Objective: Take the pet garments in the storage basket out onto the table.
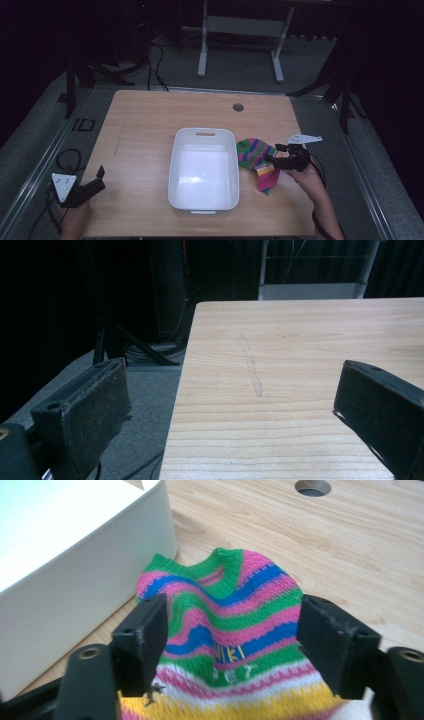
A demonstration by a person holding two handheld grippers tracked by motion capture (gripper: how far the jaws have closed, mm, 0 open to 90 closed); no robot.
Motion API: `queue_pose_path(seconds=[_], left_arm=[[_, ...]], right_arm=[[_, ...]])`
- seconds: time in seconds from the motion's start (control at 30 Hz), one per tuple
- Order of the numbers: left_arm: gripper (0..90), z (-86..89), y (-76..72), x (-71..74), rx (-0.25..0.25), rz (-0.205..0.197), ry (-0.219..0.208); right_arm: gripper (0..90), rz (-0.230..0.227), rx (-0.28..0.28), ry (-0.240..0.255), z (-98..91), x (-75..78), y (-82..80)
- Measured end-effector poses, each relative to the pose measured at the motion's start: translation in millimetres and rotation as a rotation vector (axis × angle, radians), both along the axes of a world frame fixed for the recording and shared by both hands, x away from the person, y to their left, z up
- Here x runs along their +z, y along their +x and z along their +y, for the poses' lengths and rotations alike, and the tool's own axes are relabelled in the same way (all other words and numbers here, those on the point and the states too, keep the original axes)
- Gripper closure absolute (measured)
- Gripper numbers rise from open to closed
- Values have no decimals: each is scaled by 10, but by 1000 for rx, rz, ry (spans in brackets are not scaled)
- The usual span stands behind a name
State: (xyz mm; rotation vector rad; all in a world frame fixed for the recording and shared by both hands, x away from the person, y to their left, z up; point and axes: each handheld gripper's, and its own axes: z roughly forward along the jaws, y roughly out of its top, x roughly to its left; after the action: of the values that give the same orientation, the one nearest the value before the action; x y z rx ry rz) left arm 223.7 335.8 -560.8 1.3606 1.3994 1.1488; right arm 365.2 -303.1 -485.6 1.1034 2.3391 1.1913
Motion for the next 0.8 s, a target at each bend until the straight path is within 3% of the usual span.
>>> queue_pose_path(seconds=[0.07,0.27,0.4,0.47,0.8], left_arm=[[21,-3,2,-1,0,0,2],[21,-3,4,-1,0,1,1],[22,-4,6,-1,0,1,3],[21,-5,6,-1,-1,1,3],[22,-9,8,-1,0,4,11]], right_arm=[[134,-4,4,7,-94,-15,-33],[133,-2,-51,36,-342,-94,-100],[135,-27,-99,39,-455,-149,-155],[135,-66,-141,48,-560,-203,-231],[135,-103,-266,62,-846,-439,-488]])
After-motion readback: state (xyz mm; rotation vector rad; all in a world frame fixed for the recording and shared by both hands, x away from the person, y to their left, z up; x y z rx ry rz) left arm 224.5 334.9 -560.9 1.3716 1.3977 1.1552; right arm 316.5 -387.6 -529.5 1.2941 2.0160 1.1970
